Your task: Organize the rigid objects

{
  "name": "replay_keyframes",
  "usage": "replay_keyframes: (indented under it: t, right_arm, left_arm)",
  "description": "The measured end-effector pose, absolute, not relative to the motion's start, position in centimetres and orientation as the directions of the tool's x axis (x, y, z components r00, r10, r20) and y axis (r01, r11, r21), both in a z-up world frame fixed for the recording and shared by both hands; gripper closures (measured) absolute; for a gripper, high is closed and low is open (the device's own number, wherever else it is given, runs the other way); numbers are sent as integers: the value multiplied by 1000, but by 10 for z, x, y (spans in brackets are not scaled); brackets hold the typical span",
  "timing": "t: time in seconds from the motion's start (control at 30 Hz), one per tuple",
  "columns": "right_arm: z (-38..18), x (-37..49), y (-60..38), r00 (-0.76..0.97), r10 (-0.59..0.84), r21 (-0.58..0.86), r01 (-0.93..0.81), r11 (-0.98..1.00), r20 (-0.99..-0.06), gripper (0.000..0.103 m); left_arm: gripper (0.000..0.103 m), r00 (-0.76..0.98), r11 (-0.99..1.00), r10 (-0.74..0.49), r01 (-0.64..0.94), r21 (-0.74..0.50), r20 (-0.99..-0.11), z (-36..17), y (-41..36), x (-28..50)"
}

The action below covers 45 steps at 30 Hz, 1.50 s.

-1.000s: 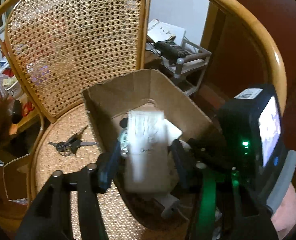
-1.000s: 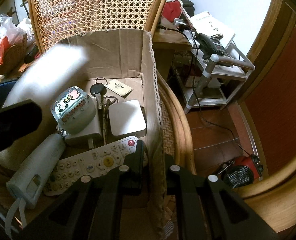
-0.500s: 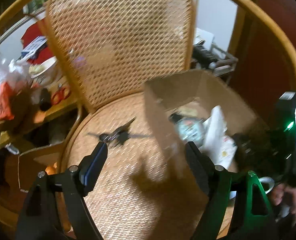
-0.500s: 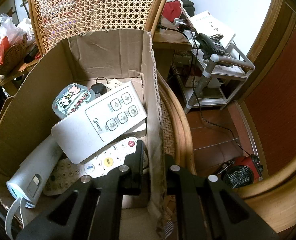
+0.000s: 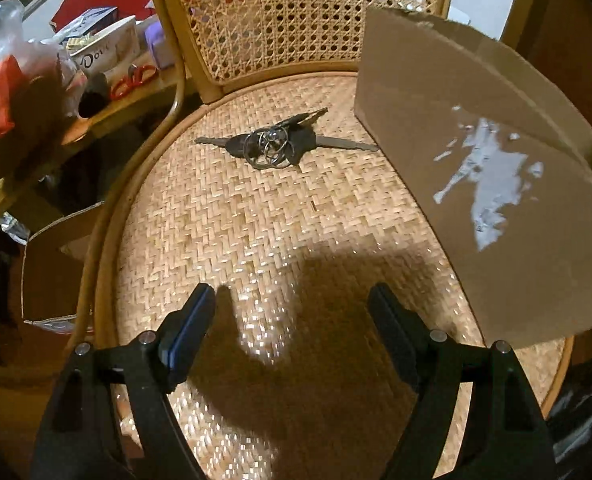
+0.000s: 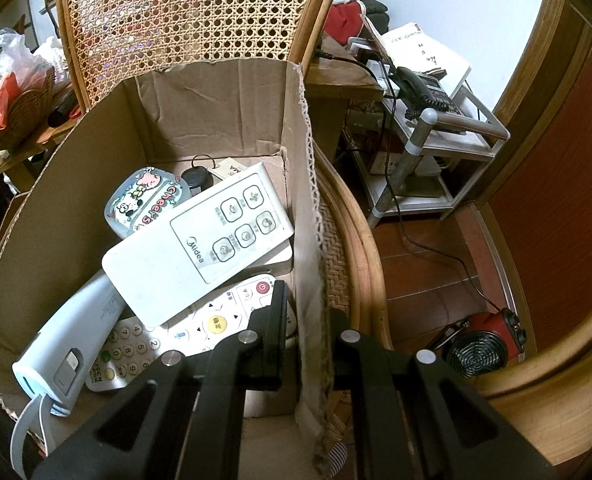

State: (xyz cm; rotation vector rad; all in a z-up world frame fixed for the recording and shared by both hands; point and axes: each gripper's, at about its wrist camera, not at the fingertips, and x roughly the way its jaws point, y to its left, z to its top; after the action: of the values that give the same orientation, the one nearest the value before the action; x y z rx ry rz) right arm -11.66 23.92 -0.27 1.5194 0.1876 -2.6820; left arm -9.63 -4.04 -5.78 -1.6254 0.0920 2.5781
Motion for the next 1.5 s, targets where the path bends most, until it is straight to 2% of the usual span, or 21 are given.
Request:
replay_keyframes:
  t: [0.07, 0.4, 1.03, 1.07, 1.1, 1.13, 1.2, 1.5]
  right_arm:
    - [-3, -117, 240, -515, 14, -79, 106, -991, -857, 90]
    - [-2, -115, 238, -517, 14, -80, 106, -991, -856, 90]
    - [-3, -118, 236, -517, 9, -79, 113, -990, -856, 90]
    - [-3, -117, 236, -517, 9, -79, 114, -990, -856, 90]
    - [-3, -117, 235, -517, 10, -80, 114, -990, -856, 90]
    - [-3, -118, 235, -517, 11, -82, 114, -990, -856, 90]
    - [-2, -119, 234, -516, 12, -82, 112, -990, -856, 90]
    - [-2, -119, 232, -516, 11, -81, 114, -990, -856, 90]
  left_arm:
    - [24, -429, -994, 59, -106, -14, -902, -61, -40, -104]
    - [0, -437, -997, 48, -78, -16, -898, -75, -42, -158]
    - [1, -453, -997, 55, -79, -22, -890, -83, -49, -246]
    - [6, -458, -996, 56, -86, -19, -887, -82, -48, -246]
    - [21, -466, -994, 65, -104, -18, -883, -80, -47, -246]
    - [30, -470, -993, 67, -116, -14, -880, -76, -45, -246]
    - [71, -467, -990, 73, -137, -9, -881, -71, -39, -245]
    - [76, -434, -981, 98, -194, -14, -895, -63, -31, -227]
